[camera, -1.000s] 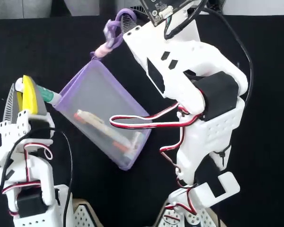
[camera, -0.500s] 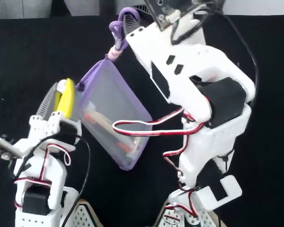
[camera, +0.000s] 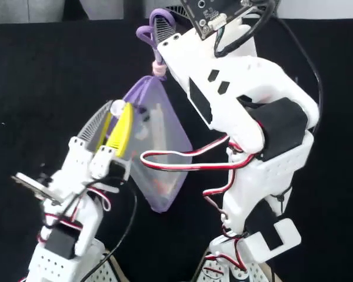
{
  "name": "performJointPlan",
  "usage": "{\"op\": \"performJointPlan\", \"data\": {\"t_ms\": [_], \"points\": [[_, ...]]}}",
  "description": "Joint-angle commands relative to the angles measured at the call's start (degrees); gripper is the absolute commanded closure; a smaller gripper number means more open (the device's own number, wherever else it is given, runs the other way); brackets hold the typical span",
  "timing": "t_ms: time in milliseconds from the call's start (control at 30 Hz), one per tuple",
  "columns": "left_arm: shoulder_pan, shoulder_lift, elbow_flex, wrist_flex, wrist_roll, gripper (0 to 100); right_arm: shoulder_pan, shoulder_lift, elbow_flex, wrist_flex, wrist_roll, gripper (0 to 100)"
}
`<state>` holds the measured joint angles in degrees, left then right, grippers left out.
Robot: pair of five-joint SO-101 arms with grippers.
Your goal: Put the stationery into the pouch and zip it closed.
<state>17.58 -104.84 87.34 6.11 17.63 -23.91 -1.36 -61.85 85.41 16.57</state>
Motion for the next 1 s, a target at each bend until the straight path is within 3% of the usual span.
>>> {"op": "performJointPlan", "data": {"t_ms": [0, 233, 367, 533, 800, 967], "points": [[1.6, 0.6, 0.3, -4.7, -2.8, 97, 0.9, -2.2, -2.8, 0.1, 0.7, 98.7], [1.9, 2.0, 4.3, -5.6, -3.1, 97, 0.9, -2.2, -2.8, 0.1, 0.7, 98.7], [5.7, 7.2, 4.8, -5.5, -3.5, 97, 0.9, -2.2, -2.8, 0.1, 0.7, 98.7], [9.7, 16.9, -0.6, -4.7, -3.5, 90, 0.9, -2.2, -2.8, 0.1, 0.7, 98.7], [13.7, 31.6, -26.8, 19.8, -3.2, 84, 0.9, -2.2, -2.8, 0.1, 0.7, 98.7], [13.7, 33.1, -34.2, 26.8, -3.4, 83, 0.9, -2.2, -2.8, 0.1, 0.7, 98.7]]}}
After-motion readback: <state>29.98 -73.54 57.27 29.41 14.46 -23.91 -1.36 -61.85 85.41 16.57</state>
